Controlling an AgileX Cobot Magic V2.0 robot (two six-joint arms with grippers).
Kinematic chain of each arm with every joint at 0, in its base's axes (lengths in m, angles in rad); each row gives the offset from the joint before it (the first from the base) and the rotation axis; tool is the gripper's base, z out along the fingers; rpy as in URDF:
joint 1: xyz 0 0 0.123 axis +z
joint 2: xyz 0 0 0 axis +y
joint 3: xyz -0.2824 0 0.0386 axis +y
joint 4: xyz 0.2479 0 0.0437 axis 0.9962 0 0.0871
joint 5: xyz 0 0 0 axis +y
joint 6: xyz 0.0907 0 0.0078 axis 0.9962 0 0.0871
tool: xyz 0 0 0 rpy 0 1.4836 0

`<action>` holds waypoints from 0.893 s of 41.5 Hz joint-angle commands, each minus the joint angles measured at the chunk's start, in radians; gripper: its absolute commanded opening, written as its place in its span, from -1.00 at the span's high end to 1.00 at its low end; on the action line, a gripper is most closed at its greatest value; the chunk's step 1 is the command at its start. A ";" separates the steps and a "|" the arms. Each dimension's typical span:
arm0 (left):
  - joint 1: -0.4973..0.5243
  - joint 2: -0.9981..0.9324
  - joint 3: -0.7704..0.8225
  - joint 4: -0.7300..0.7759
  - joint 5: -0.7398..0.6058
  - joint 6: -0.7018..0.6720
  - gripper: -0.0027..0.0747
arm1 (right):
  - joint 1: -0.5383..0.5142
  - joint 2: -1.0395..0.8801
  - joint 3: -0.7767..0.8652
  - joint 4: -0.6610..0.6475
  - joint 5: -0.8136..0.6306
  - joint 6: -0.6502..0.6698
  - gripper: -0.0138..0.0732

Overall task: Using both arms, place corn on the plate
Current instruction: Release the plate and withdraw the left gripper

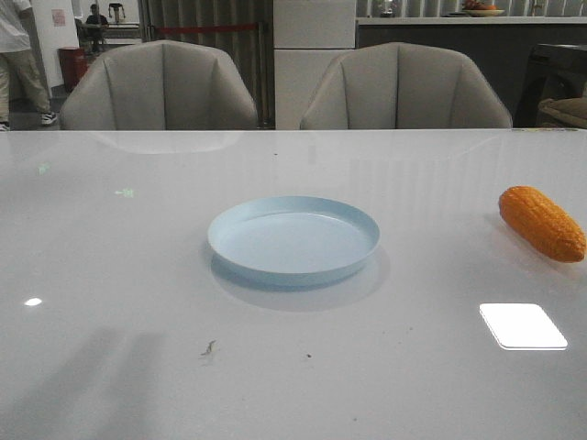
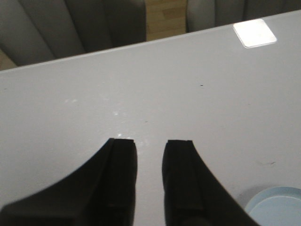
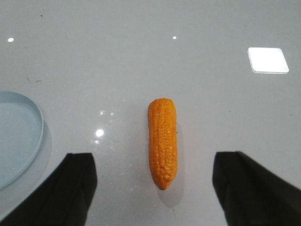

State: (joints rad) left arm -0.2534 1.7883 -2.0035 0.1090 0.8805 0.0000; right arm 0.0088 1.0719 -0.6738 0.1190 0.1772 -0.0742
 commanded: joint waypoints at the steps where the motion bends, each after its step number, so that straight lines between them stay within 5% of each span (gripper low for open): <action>1: 0.041 -0.158 0.124 0.020 -0.152 0.000 0.46 | -0.003 -0.016 -0.033 0.002 -0.044 -0.003 -0.73; 23: 0.224 -0.914 1.328 -0.041 -0.746 0.000 0.70 | -0.003 -0.016 -0.033 0.003 -0.020 -0.003 -0.73; 37: 0.224 -1.074 1.487 -0.050 -0.788 0.000 0.70 | -0.003 0.061 -0.226 0.002 0.182 -0.002 -0.73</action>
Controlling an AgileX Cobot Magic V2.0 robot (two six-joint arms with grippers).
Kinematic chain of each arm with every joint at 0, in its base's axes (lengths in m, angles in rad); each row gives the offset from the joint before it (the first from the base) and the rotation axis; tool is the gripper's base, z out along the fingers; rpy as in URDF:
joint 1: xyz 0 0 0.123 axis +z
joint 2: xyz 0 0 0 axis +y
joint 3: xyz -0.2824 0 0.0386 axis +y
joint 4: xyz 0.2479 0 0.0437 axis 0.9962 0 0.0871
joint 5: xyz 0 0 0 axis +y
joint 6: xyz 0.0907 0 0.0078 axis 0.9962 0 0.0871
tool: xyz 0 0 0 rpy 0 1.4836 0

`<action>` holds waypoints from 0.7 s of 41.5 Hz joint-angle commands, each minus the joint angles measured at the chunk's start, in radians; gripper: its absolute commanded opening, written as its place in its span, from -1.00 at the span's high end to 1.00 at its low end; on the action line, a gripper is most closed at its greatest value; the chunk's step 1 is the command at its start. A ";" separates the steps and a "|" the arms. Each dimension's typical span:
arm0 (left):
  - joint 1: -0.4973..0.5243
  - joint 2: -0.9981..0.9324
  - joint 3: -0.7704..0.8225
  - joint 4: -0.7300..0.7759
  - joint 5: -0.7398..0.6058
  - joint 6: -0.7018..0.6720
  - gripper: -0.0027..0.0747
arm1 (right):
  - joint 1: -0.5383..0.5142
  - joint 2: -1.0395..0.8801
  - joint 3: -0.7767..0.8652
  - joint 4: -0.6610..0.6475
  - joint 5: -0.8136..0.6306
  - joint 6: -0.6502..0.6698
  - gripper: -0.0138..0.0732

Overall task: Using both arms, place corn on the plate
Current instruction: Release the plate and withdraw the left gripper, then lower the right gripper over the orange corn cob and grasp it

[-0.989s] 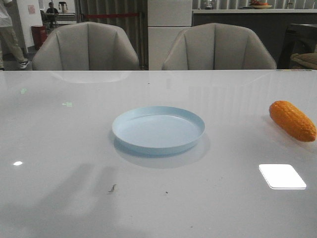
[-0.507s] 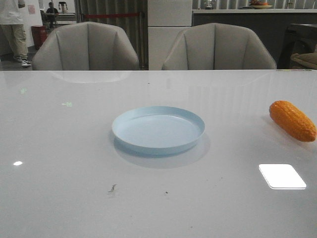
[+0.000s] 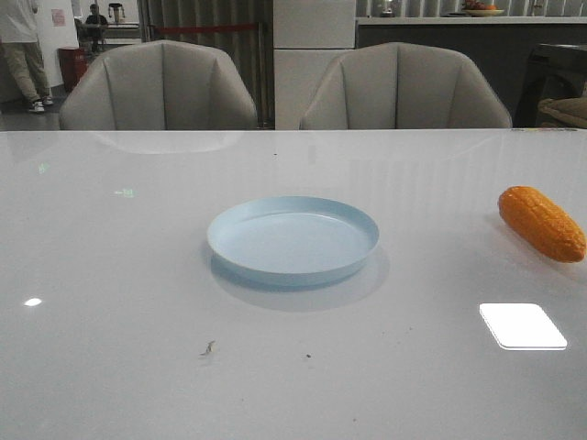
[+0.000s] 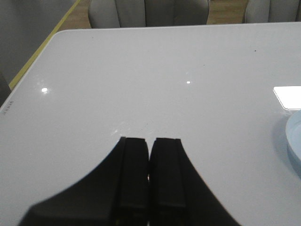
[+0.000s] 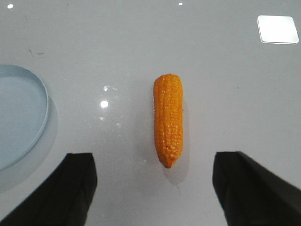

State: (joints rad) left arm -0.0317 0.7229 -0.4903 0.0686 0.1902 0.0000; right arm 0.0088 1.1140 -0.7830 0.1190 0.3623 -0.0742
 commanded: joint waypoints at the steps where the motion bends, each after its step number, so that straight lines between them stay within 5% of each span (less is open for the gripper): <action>1: 0.002 -0.008 -0.026 -0.009 -0.097 0.000 0.70 | -0.003 0.040 -0.153 0.002 0.030 -0.002 -0.73; 29: 0.002 -0.008 -0.026 -0.011 -0.096 0.000 0.70 | -0.006 0.846 -1.137 -0.097 0.788 0.001 -0.73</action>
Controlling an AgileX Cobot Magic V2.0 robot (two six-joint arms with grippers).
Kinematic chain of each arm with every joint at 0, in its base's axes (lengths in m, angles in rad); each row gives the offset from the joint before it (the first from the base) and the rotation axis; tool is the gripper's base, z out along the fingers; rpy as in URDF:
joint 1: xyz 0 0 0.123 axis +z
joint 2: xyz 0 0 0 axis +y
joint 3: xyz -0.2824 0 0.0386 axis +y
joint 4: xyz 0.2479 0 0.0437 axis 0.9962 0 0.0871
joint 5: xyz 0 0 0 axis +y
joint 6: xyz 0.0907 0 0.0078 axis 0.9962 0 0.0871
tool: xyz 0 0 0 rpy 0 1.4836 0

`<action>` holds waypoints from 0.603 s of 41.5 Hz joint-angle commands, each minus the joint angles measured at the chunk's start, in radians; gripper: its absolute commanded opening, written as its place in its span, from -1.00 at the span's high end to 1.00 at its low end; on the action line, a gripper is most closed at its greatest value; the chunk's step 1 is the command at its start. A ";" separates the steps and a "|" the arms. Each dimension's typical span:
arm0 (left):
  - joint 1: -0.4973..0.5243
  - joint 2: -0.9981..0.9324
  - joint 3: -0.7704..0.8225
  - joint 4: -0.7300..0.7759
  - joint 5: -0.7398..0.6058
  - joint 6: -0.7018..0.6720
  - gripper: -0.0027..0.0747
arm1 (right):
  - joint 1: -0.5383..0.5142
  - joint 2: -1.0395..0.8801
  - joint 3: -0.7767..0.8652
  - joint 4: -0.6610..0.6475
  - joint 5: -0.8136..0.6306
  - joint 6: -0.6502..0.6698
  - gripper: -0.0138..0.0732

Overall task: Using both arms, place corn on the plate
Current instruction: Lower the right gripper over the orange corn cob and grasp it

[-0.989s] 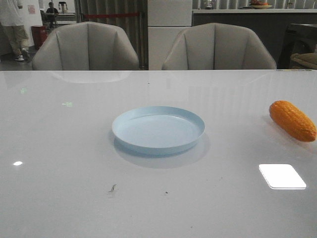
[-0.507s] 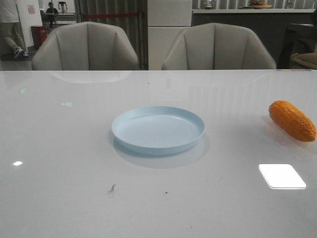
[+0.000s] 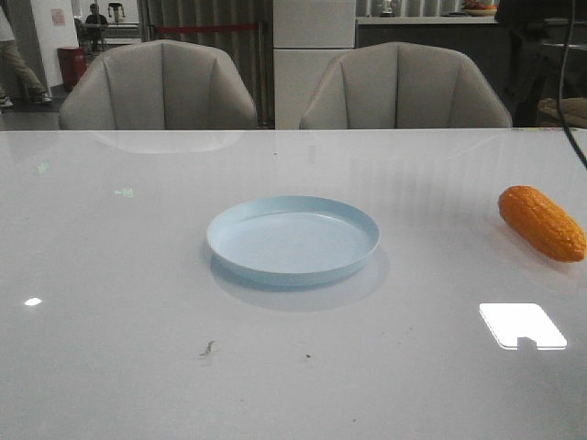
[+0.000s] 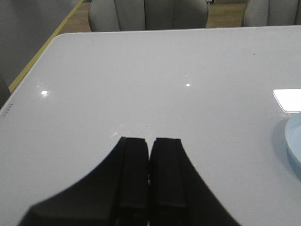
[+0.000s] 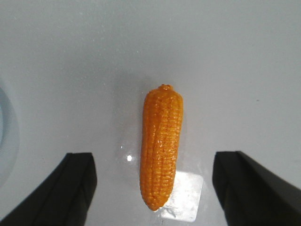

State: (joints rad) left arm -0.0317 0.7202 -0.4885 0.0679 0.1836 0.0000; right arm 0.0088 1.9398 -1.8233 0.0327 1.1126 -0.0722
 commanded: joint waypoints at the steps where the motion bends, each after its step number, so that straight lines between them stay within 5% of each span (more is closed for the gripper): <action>1: 0.002 -0.006 -0.028 -0.010 -0.089 0.000 0.70 | -0.006 0.037 -0.110 -0.012 0.045 -0.001 -0.73; 25: 0.002 -0.006 -0.028 -0.010 -0.084 0.000 0.70 | -0.006 0.247 -0.151 -0.039 0.055 0.003 -0.73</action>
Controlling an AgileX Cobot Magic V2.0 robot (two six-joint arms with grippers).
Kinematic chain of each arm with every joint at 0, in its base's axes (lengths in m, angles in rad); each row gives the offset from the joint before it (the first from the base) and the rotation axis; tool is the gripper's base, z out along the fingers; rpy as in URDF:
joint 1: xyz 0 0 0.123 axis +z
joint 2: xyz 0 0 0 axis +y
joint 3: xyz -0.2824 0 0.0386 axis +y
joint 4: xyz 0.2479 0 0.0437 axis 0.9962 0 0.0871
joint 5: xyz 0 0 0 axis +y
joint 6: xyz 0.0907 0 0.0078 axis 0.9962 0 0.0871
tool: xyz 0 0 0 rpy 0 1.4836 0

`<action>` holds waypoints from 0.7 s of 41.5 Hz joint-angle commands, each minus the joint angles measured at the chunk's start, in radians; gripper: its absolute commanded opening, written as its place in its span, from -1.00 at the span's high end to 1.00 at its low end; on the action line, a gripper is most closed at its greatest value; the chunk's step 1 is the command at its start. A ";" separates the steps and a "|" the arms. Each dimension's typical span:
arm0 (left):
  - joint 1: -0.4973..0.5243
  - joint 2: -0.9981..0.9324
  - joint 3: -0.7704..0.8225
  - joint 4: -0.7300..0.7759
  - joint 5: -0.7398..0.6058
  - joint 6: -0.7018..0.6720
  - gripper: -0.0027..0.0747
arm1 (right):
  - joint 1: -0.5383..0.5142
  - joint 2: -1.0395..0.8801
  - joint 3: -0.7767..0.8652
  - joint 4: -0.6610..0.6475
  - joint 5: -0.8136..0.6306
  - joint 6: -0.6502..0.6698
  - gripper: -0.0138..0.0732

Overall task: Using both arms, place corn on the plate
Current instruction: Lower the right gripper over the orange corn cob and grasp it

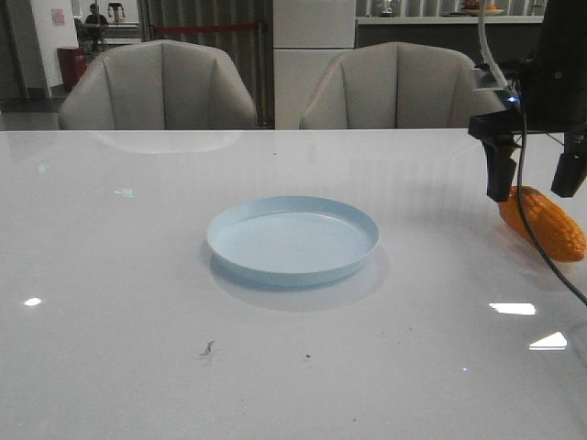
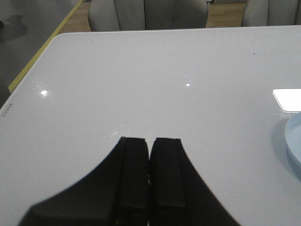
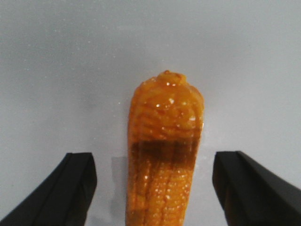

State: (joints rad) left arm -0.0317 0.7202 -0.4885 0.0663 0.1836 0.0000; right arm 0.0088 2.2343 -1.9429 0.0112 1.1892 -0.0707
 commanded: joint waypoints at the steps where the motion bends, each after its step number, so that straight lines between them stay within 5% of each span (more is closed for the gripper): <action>1: 0.002 -0.006 -0.028 -0.009 -0.084 0.000 0.70 | -0.006 -0.045 -0.032 -0.017 -0.025 0.001 -0.73; 12: 0.002 -0.006 -0.028 -0.009 -0.078 0.000 0.70 | -0.006 0.001 -0.032 -0.011 -0.037 0.001 -0.66; 22: 0.002 -0.006 -0.028 -0.009 -0.078 0.000 0.70 | -0.006 0.005 -0.035 -0.011 -0.028 0.001 0.35; 29: 0.002 -0.006 -0.028 -0.009 -0.078 0.000 0.70 | -0.004 0.004 -0.042 -0.011 -0.025 0.001 0.51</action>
State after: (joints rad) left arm -0.0317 0.7202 -0.4885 0.0663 0.1836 0.0000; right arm 0.0088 2.3095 -1.9477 0.0070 1.1614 -0.0701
